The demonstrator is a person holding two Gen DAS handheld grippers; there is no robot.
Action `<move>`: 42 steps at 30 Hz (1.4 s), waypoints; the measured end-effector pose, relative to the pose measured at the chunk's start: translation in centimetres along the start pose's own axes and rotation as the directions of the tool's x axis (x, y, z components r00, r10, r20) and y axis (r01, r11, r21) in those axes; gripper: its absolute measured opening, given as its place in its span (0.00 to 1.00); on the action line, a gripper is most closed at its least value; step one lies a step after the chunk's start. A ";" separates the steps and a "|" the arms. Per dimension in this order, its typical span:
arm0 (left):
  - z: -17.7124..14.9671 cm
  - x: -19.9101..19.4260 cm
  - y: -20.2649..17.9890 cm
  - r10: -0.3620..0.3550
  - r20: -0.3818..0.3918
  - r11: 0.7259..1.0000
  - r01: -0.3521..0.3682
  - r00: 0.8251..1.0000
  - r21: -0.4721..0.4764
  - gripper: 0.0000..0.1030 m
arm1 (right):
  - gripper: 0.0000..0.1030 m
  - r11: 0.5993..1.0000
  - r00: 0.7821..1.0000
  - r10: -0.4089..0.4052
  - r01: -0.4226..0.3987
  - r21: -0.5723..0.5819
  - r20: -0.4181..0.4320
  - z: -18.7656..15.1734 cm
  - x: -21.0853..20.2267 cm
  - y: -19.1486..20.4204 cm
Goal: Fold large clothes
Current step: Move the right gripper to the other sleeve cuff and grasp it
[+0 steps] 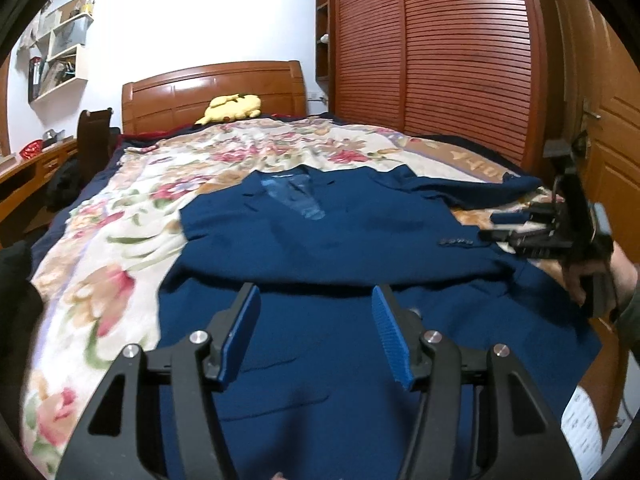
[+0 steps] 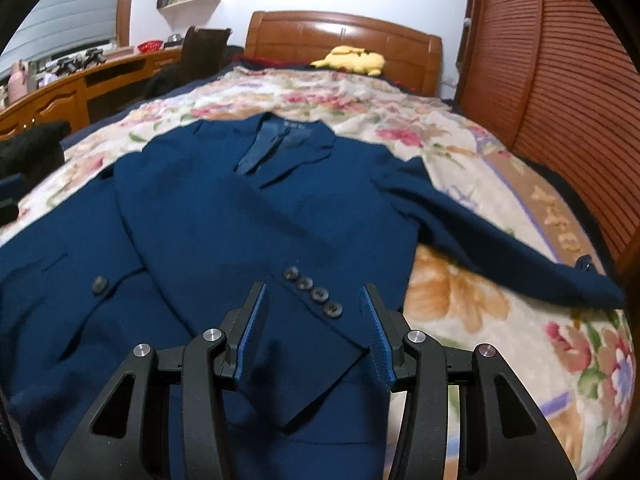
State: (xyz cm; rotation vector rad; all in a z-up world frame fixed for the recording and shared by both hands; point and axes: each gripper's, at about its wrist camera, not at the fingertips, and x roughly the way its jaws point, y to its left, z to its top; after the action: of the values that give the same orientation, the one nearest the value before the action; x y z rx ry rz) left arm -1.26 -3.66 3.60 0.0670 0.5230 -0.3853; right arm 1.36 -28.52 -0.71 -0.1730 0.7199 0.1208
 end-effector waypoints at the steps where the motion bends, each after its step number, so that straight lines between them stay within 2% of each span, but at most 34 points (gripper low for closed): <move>1: 0.2 0.3 -0.3 -0.004 -0.001 1.000 0.004 1.000 0.002 0.56 | 0.46 1.000 1.000 -0.001 0.001 -0.001 -0.002 -0.2 0.1 0.0; 13: 2.5 4.9 -2.8 -0.035 -0.027 0.999 0.035 0.999 0.015 0.56 | 0.46 0.998 0.999 -0.033 0.033 0.044 -0.011 -1.5 0.0 -4.2; 21: 2.8 7.3 -4.0 -0.050 -0.047 0.998 0.051 0.998 0.021 0.56 | 0.46 0.993 0.995 -0.095 0.095 0.076 -0.002 -1.9 -1.0 -8.2; 27: 2.4 7.7 -4.4 -0.054 -0.044 0.998 0.055 0.998 0.018 0.56 | 0.48 0.980 0.987 -0.159 0.156 0.124 0.015 -1.4 -1.8 -12.7; 33: 2.2 7.4 -4.3 -0.063 -0.028 0.998 0.064 0.998 0.015 0.56 | 0.61 0.952 0.966 -0.259 0.253 0.170 0.008 -0.8 -2.3 -18.9; 36: 2.2 7.4 -4.3 -0.067 -0.028 0.998 0.067 0.997 0.013 0.56 | 0.62 0.923 0.944 -0.329 0.328 0.202 -0.028 -0.6 -2.0 -22.6; 42: 2.1 7.5 -4.2 -0.069 -0.032 0.997 0.070 0.997 0.019 0.57 | 0.62 0.869 0.906 -0.414 0.421 0.259 -0.085 -0.7 -1.7 -28.4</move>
State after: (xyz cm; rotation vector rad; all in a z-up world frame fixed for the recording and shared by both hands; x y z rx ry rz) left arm 4.15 -10.49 1.79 0.0747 0.5535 -0.4583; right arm 4.46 -56.55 3.18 -0.0639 0.7035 -0.3970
